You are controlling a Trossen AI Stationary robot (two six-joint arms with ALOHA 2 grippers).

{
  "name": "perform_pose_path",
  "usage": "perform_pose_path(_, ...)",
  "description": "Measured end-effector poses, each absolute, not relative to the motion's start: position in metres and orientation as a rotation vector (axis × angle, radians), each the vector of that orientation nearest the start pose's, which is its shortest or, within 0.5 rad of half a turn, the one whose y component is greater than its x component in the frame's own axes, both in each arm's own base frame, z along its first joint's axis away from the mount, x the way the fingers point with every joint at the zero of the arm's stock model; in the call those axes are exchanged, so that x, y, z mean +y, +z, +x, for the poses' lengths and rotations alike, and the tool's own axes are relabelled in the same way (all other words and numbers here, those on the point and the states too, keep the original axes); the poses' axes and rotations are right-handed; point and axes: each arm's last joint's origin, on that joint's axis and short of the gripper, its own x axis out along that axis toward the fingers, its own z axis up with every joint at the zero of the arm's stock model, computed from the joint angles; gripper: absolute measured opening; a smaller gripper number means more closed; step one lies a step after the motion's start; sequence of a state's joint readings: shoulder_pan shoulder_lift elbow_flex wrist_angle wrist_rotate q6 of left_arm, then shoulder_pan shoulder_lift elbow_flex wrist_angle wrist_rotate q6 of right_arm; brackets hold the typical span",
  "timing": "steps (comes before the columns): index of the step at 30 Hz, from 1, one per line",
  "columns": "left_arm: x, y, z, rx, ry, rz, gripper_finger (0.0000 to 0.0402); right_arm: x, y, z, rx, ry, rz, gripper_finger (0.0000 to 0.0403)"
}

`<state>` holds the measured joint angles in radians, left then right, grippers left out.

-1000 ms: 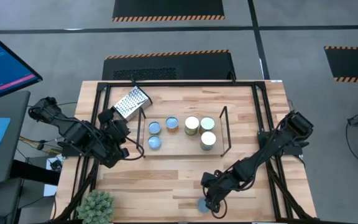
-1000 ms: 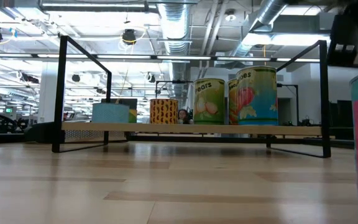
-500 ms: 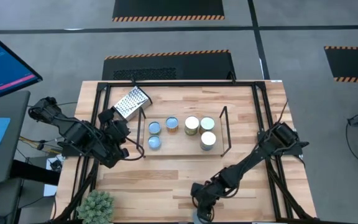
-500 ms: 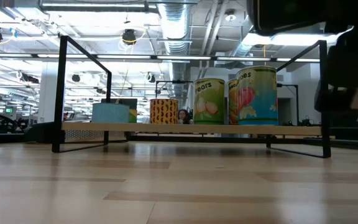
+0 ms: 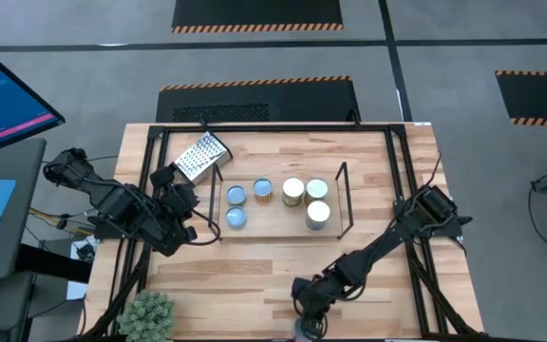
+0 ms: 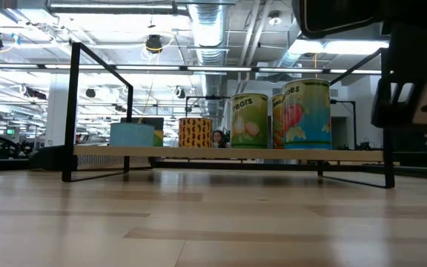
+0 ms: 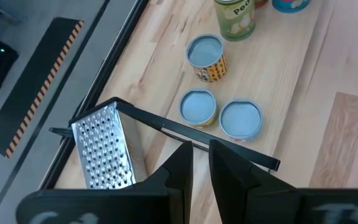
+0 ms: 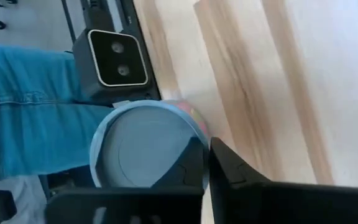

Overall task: Pick and place cans onto a shelf
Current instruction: Put the canned corn on the shelf

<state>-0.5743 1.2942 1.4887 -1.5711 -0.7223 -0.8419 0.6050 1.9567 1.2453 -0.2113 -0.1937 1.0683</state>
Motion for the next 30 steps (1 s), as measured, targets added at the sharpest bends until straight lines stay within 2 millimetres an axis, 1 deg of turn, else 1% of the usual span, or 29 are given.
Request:
perform_pose_path(3, -0.089, 0.376, 0.173, 0.923, 0.539, 0.083, 0.0043, 0.230, 0.159, 0.327, 1.215, 0.154, 0.744, 0.0010)
perform_pose_path(8, -0.089, 0.376, 0.173, 0.906, 0.553, 0.097, 0.0043, 0.225, 0.178, 0.324, 1.278, 0.119, 0.652, 0.0006)
perform_pose_path(10, -0.089, 0.377, 0.173, 0.902, 0.556, 0.099, 0.0043, 0.222, 0.195, 0.324, 1.281, 0.128, 0.621, 0.0006)
perform_pose_path(12, -0.089, 0.377, 0.173, 0.902, 0.556, 0.100, 0.0043, 0.219, 0.216, 0.327, 1.249, 0.159, 0.602, 0.0005)
perform_pose_path(16, -0.089, 0.376, 0.174, 0.907, 0.548, 0.112, 0.0043, 0.205, 0.261, 0.327, 1.215, 0.192, 0.541, 0.0005)
perform_pose_path(19, -0.089, 0.376, 0.173, 0.911, 0.543, 0.119, 0.0043, 0.189, 0.299, 0.329, 1.141, 0.199, 0.517, 0.0007)
perform_pose_path(21, -0.089, 0.376, 0.173, 0.912, 0.543, 0.119, 0.0043, 0.177, 0.322, 0.335, 1.045, 0.212, 0.498, 0.0006)
perform_pose_path(24, -0.089, 0.376, 0.173, 0.912, 0.543, 0.119, 0.0043, 0.156, 0.351, 0.346, 0.900, 0.230, 0.386, 0.0005)
perform_pose_path(27, -0.089, 0.376, 0.173, 0.912, 0.543, 0.119, 0.0043, 0.130, 0.372, 0.357, 0.772, 0.172, 0.265, 0.0005)
perform_pose_path(30, -0.089, 0.376, 0.173, 0.912, 0.543, 0.119, 0.0043, 0.100, 0.382, 0.372, 0.686, 0.086, 0.190, 0.0006)
